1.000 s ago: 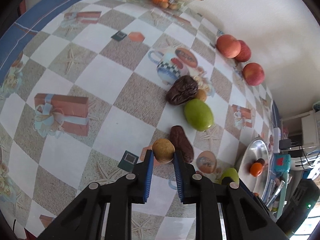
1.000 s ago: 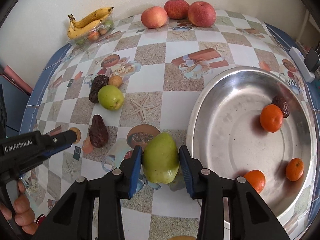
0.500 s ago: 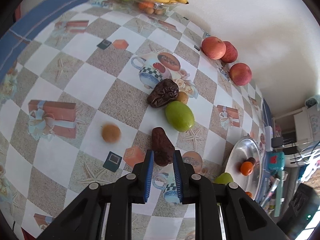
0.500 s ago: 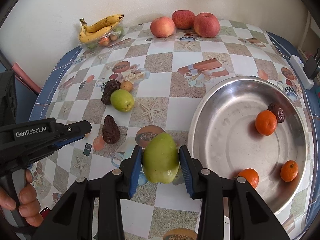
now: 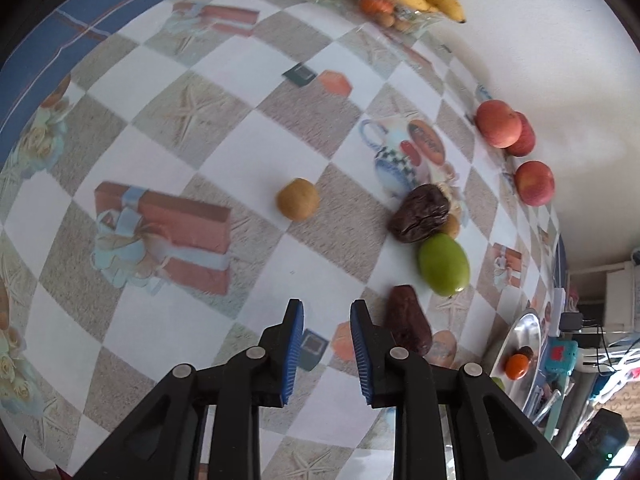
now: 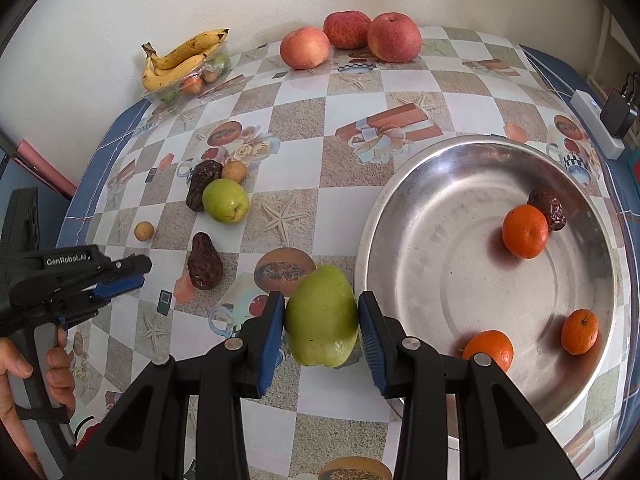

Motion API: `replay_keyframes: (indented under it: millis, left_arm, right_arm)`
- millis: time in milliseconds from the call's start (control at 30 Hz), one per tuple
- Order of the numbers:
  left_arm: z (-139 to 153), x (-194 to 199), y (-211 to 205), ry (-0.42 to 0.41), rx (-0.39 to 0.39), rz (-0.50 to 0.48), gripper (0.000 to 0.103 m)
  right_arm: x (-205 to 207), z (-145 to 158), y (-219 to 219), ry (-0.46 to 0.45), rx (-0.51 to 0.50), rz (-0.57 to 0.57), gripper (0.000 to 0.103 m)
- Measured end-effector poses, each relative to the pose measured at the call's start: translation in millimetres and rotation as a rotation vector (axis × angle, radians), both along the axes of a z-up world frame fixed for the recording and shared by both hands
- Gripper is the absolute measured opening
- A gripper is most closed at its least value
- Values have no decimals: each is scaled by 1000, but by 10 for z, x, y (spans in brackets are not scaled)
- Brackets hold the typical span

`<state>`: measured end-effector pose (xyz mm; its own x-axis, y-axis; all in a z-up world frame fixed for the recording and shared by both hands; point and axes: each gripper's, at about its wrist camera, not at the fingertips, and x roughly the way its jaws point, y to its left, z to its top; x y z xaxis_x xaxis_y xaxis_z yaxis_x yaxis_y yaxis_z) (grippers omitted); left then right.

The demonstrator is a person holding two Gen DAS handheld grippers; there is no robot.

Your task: Organize fruits

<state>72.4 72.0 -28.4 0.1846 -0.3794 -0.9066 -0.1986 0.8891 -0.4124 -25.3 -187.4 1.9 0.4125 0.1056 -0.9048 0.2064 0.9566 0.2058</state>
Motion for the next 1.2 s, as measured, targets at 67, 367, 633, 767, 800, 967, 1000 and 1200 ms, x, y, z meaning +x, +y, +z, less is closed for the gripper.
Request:
replay_keyframes:
  millis: [67,367,633,767,800,967,1000,1200]
  left_arm:
    - [5,2,62,3,-8,14,27]
    - [101,118,245,-67,-5,62,39]
    - [18,283,24,-88,14,1,39]
    - [-75,273,-85,-43,-19,-33,39]
    - [-89,263,-126,-35,-26,-44,39]
    - [-103,201,-288,-30,11,-110,37]
    - [-98,194,-303,-34,21,-118,34]
    - [-57,181,-271,-52,26,-108,25]
  right_arm:
    - [4,-2,-6,-1,1,-4,39]
    - [9,-7,-16,-4,17,-10,39]
    - [71,-40,-40,1,27,-14,39]
    - [101,-52,-33,4,23,-10,40]
    - [104,-55,-32,5,23,-9,40]
    - [104,-64,-22,6,15,-5,40]
    - [103,-64,-22,6,16,-5,40]
    - [97,-50,-22,1,17,-9,40]
